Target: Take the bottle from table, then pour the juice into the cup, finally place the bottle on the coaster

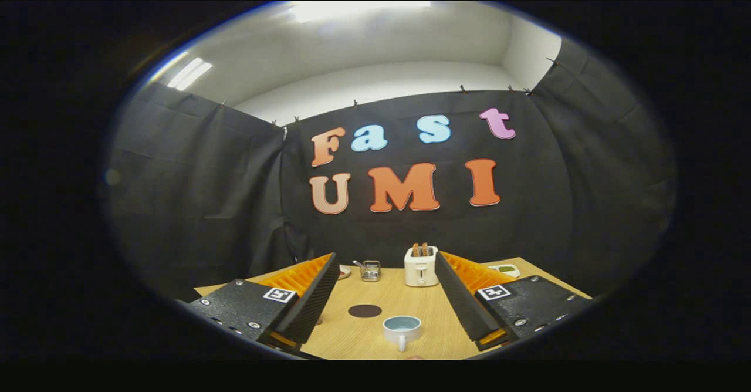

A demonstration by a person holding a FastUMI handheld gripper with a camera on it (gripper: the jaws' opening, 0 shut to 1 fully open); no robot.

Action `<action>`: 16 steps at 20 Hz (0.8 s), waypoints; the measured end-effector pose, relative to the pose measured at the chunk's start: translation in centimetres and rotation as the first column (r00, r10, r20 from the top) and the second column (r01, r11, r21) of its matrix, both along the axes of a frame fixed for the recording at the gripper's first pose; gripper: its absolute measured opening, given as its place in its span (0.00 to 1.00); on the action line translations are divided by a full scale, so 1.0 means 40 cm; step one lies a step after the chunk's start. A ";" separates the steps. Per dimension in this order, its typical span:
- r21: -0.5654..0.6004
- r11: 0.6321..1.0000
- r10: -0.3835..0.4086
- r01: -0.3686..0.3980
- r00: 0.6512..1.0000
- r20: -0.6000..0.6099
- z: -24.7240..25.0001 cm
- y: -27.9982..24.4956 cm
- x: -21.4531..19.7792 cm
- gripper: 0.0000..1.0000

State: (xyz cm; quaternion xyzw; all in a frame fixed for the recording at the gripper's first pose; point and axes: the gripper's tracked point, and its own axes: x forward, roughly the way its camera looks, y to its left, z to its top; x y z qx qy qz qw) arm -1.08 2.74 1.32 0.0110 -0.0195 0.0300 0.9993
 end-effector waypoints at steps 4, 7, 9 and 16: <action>0.002 1.000 -0.005 0.005 1.000 -0.001 -0.006 -0.009 0.009 0.97; 0.006 1.000 -0.002 0.002 1.000 -0.009 -0.023 -0.004 0.016 0.97; 0.000 1.000 -0.001 0.001 1.000 -0.019 -0.036 -0.002 0.027 0.96; -0.001 1.000 0.010 -0.010 0.998 -0.055 -0.076 0.018 0.060 0.97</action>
